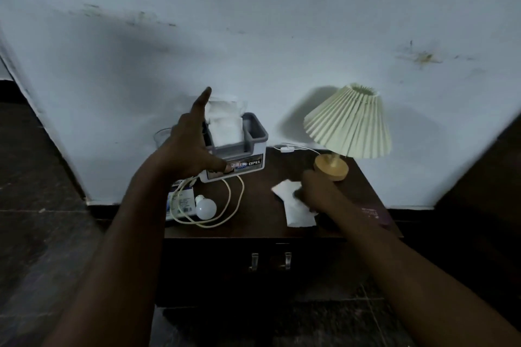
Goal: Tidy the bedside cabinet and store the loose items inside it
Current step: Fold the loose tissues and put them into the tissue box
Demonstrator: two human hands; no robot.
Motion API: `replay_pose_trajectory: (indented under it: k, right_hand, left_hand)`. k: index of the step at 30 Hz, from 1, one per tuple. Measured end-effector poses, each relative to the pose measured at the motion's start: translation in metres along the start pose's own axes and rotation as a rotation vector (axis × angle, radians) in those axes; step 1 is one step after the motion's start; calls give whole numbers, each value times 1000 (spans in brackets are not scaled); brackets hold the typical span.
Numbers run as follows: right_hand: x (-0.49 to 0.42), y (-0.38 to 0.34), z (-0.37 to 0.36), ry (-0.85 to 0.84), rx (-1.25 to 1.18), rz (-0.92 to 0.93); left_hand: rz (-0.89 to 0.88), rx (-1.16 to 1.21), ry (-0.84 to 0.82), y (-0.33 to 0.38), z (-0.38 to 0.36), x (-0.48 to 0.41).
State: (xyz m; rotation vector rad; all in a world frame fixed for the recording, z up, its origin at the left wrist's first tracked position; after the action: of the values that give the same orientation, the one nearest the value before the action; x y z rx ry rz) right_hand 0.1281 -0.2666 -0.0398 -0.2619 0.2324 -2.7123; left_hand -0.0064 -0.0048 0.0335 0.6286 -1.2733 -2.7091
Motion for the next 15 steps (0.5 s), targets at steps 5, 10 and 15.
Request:
replay_pose_trajectory:
  k: [5, 10, 15]
  right_hand:
    - [2, 2, -24, 69, 6, -35]
    - [-4, 18, -6, 53, -389, -62]
    - [27, 48, 73, 56, -783, 3]
  left_hand:
    - [-43, -11, -37, 5, -20, 8]
    - [-56, 1, -67, 4, -44, 20]
    - [-53, -10, -134, 5, -83, 23]
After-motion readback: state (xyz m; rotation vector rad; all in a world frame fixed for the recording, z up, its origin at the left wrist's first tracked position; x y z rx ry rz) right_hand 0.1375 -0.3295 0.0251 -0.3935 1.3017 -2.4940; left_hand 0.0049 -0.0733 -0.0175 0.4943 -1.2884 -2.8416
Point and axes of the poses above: each hand's wrist, its own x-axis away from the middle knuckle, its own z-axis out of the back of the hand, y = z × x, the point moved 3 cm from there along -x, towards the middle knuckle, and after that the axes turned 2 degrees about -z, right-handed, at the moved point
